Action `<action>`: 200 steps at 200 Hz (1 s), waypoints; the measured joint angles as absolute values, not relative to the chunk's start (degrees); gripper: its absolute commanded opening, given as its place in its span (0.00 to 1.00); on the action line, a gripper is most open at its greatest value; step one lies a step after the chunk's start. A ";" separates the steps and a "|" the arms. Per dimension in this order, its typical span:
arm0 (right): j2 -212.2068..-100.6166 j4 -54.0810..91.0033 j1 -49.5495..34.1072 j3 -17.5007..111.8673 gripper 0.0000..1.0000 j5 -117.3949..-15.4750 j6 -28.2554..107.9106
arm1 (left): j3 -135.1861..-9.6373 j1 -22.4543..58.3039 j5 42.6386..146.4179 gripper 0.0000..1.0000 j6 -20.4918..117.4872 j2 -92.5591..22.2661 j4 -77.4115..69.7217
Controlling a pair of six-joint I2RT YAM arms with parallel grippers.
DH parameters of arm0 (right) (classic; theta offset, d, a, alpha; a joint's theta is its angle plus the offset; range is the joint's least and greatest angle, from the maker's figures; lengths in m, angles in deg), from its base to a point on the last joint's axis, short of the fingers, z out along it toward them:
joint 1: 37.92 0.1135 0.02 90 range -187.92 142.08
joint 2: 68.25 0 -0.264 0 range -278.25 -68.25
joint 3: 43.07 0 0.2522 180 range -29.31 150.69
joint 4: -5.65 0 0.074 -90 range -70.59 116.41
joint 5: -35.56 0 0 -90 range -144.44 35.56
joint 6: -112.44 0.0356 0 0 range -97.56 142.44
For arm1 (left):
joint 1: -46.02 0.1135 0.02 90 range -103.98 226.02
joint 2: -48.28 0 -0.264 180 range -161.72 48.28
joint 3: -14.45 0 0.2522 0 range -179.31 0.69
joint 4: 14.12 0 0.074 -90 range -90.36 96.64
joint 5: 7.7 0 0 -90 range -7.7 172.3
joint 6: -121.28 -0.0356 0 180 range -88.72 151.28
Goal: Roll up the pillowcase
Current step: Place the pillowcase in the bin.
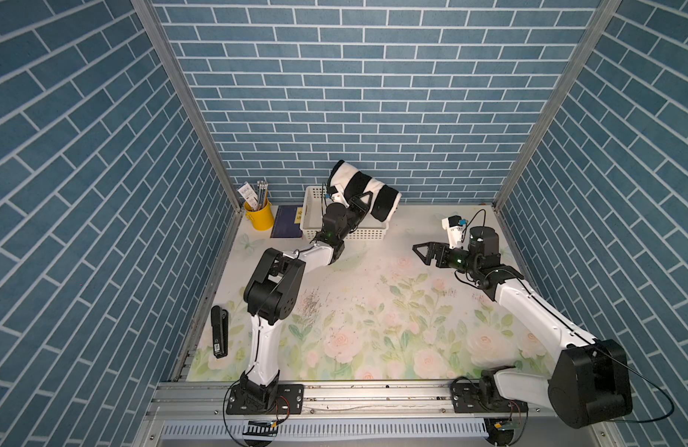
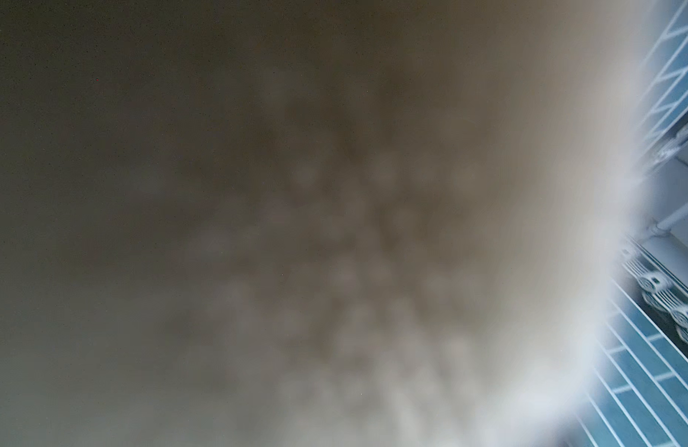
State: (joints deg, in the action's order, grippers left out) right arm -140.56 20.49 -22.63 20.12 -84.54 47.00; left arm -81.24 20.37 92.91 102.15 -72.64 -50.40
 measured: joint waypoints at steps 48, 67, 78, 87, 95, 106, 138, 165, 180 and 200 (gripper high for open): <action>-140.56 20.91 -22.55 20.19 1.00 -83.91 47.04 | -89.39 21.55 84.95 0.26 104.68 -83.96 -52.59; -140.56 20.84 -22.55 20.17 1.00 -83.76 47.06 | -93.83 21.73 82.77 0.25 106.28 -89.80 -54.34; -140.56 20.76 -22.55 20.17 1.00 -83.69 47.11 | -96.73 21.86 81.72 0.25 107.39 -93.10 -54.51; -140.56 20.73 -22.55 20.17 1.00 -83.60 47.20 | -98.75 21.97 80.93 0.26 108.09 -95.44 -54.60; -140.56 20.71 -22.55 20.17 1.00 -83.54 47.28 | -100.28 22.12 80.23 0.26 108.86 -97.32 -54.58; -140.56 20.71 -22.55 20.12 1.00 -83.43 47.41 | -102.16 22.32 79.12 0.26 109.60 -99.52 -54.12; -140.56 20.52 -22.55 19.47 1.00 -82.86 47.70 | -109.02 23.11 77.02 0.26 111.88 -103.46 -54.03; -140.58 20.28 -22.55 18.57 1.00 -82.66 47.72 | -115.66 24.00 76.28 0.24 113.62 -107.42 -54.89; -140.78 20.23 -22.55 18.50 1.00 -82.62 47.72 | -119.36 24.37 76.34 0.25 114.72 -109.43 -54.36; -140.98 20.10 -22.55 18.50 1.00 -82.55 47.74 | -119.79 24.51 75.77 0.28 116.20 -109.64 -53.27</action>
State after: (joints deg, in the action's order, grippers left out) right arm -140.98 20.10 -22.55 18.50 -82.55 47.74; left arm -119.79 24.51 75.77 116.20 -109.64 -53.27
